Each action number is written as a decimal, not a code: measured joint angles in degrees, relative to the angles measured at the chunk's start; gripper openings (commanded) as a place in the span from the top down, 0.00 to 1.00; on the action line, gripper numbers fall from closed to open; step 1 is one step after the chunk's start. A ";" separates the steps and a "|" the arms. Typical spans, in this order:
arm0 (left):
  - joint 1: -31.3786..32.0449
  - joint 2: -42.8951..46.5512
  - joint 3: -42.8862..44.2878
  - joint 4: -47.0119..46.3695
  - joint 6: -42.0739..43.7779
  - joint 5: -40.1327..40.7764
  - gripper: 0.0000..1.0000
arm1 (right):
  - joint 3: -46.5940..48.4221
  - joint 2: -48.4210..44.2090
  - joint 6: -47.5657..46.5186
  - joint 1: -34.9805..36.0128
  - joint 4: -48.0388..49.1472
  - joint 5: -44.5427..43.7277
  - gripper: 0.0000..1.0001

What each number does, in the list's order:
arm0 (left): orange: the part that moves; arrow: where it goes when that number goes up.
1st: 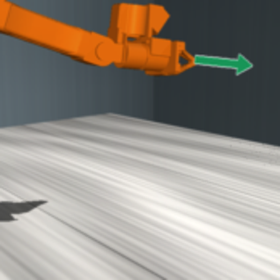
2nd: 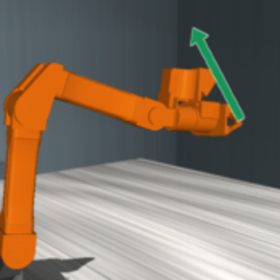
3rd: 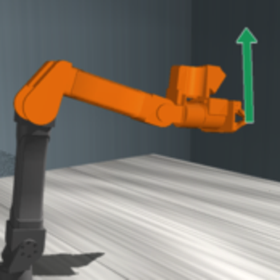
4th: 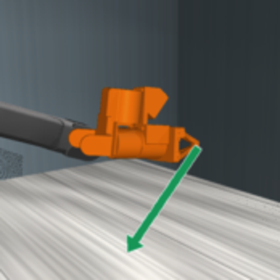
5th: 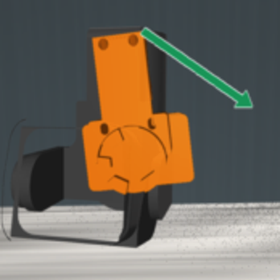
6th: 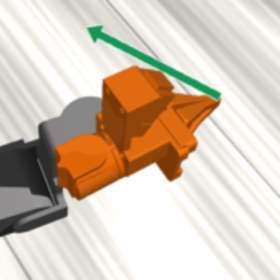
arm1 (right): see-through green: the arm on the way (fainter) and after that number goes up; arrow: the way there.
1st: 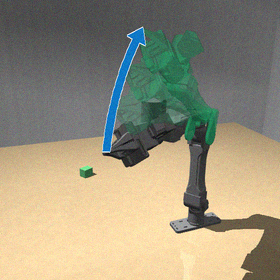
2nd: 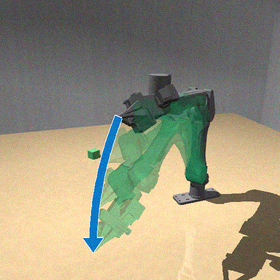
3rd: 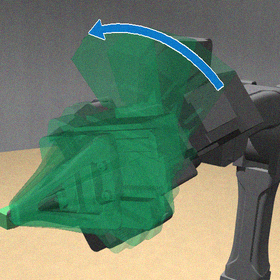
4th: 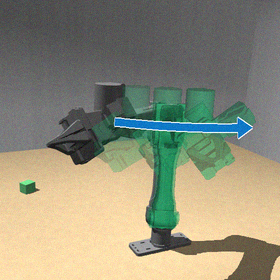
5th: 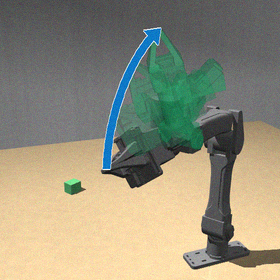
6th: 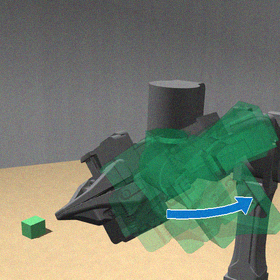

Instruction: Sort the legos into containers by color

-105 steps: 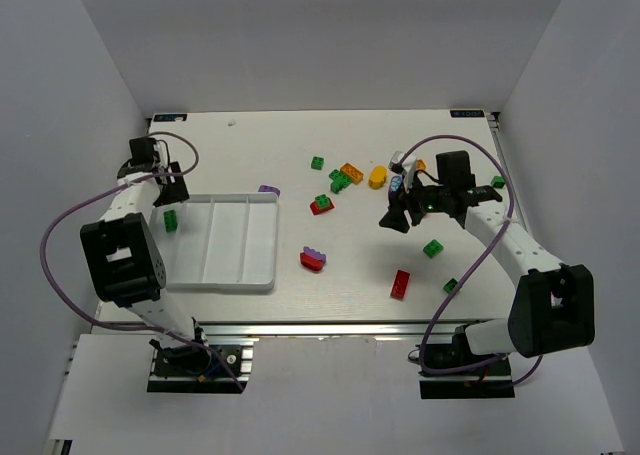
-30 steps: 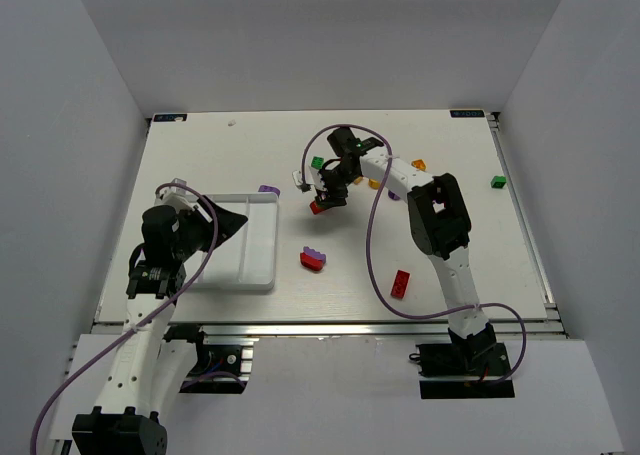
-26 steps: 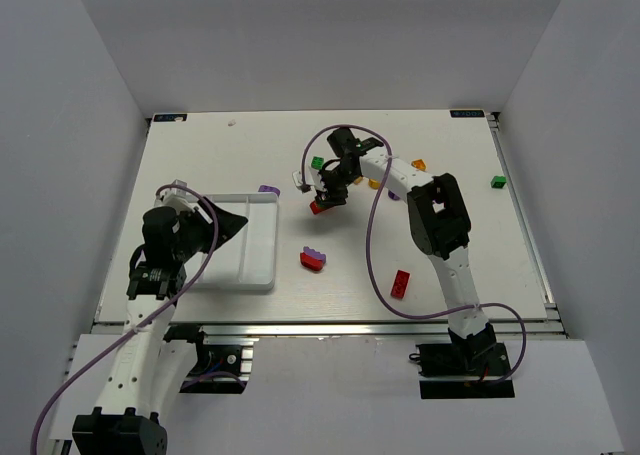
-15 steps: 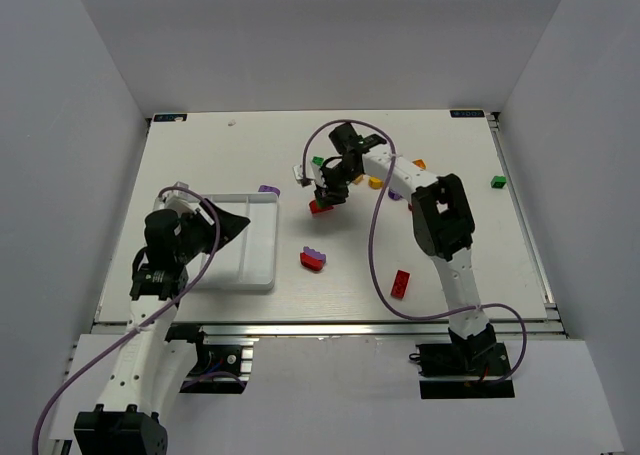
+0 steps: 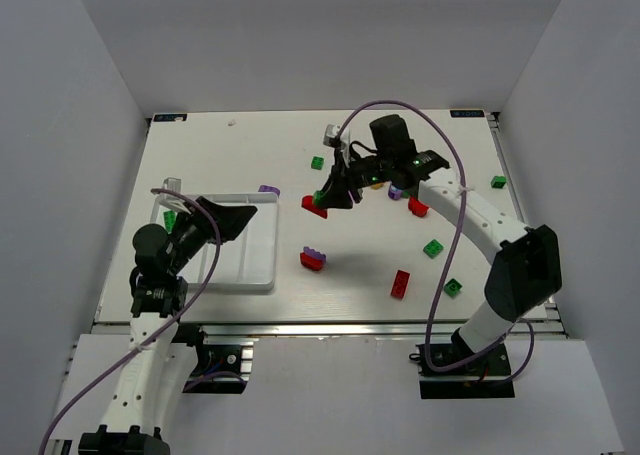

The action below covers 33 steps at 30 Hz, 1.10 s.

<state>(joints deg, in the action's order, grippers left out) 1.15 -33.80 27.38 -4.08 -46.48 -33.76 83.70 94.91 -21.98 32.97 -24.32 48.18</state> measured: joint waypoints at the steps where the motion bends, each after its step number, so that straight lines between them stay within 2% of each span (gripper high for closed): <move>1: 0.13 0.57 -0.57 -1.25 -0.55 -0.28 0.05 | -1.46 -1.44 4.07 0.02 1.79 0.35 1.00; 9: 0.92 7.02 -6.75 -6.58 -6.75 -0.98 0.05 | -13.20 -6.49 34.18 -0.02 17.49 3.32 1.00; 15: 1.33 7.13 -8.31 -9.42 -10.82 -0.74 0.05 | -14.95 -5.64 51.69 0.37 29.92 4.63 1.00; 22: 2.69 2.45 -8.31 -10.19 -12.61 -0.68 0.07 | -13.62 -2.34 60.83 3.52 37.44 4.68 1.00; 33: 4.46 1.62 -10.01 -16.20 -15.28 -0.59 0.09 | -13.60 0.94 69.72 6.32 43.74 4.28 1.00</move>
<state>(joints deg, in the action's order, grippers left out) 5.61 -32.18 17.37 -20.27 -61.76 -34.35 70.11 95.85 47.75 39.29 19.42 52.47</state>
